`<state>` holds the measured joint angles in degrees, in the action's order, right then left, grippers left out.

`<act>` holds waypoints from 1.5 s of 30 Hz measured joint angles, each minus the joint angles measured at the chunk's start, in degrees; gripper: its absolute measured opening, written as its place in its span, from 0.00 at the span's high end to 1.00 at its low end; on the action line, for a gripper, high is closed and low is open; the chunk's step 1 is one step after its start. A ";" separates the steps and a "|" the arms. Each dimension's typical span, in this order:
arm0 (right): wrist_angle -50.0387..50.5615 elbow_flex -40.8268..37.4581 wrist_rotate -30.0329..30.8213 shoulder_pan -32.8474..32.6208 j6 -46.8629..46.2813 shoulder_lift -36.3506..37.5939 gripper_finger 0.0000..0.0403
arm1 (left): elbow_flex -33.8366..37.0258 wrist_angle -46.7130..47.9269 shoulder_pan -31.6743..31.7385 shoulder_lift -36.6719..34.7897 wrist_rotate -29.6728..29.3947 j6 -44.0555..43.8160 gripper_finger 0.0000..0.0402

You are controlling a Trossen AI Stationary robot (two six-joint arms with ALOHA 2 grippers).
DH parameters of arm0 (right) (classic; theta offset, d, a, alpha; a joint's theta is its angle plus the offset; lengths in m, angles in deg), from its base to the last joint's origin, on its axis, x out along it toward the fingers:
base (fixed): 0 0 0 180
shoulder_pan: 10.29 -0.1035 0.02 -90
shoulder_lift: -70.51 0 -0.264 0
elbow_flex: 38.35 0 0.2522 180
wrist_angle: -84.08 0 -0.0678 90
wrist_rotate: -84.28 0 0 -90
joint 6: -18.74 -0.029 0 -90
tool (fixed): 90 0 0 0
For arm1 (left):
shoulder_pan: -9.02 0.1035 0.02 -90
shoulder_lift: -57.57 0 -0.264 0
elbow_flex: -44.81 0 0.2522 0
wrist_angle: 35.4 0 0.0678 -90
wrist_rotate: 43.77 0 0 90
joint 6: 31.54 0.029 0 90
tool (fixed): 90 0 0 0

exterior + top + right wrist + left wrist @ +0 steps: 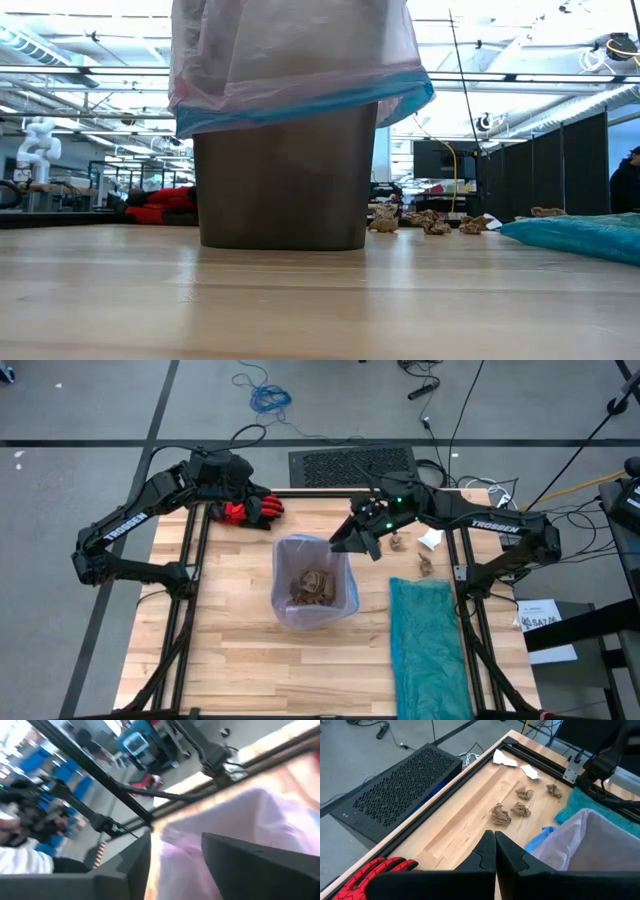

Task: Place trash/remove bag and relplace
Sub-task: Put the brown napkin into the trash bin

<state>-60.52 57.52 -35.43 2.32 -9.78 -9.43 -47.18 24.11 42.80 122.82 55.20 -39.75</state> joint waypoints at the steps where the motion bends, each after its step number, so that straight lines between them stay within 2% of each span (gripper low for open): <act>1: 2.03 0.00 0.61 0.80 1.67 0.82 0.55 | 0.00 0.09 0.00 0.00 -0.01 0.02 1.00; 4: 11.30 0.08 6.81 3.84 5.77 3.68 0.51 | -0.01 0.25 0.00 0.00 0.00 0.06 1.00; 9: 36.29 -0.01 21.30 9.48 9.28 5.28 0.50 | -0.01 0.26 0.00 0.00 0.00 -0.26 1.00; 12: 41.84 -1.34 23.95 12.10 11.82 4.61 0.49 | -0.01 0.25 0.00 0.00 0.00 -0.28 1.00; 18: 32.87 -8.00 19.84 15.34 12.90 1.22 0.49 | -0.01 0.23 0.00 0.00 -0.02 -1.59 1.00; 25: 19.30 -15.76 18.86 18.62 13.25 -8.44 0.49 | -0.01 0.27 0.00 0.00 0.00 -3.37 1.00; 32: 7.64 -16.29 18.77 21.35 10.81 -17.87 0.49 | -0.01 0.19 0.00 0.00 0.00 -4.47 1.00; 37: 5.05 -16.29 14.75 22.04 9.54 -23.48 0.49 | -0.01 0.18 0.00 0.00 0.00 -4.98 1.00; 40: 5.10 -16.29 14.35 21.91 8.88 -25.97 0.50 | -0.01 0.19 0.00 0.00 -0.01 -4.98 1.00; 43: 4.37 -16.29 14.51 21.73 7.74 -26.85 0.56 | -0.01 0.18 0.00 0.00 -0.02 -4.96 1.00; 45: 3.46 -16.29 15.64 21.41 7.77 -26.87 0.64 | -0.01 0.20 0.00 0.00 0.00 -4.96 1.00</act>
<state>-57.07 41.23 -19.79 23.72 -2.01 -36.29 -47.18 24.30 42.80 122.82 55.20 -44.71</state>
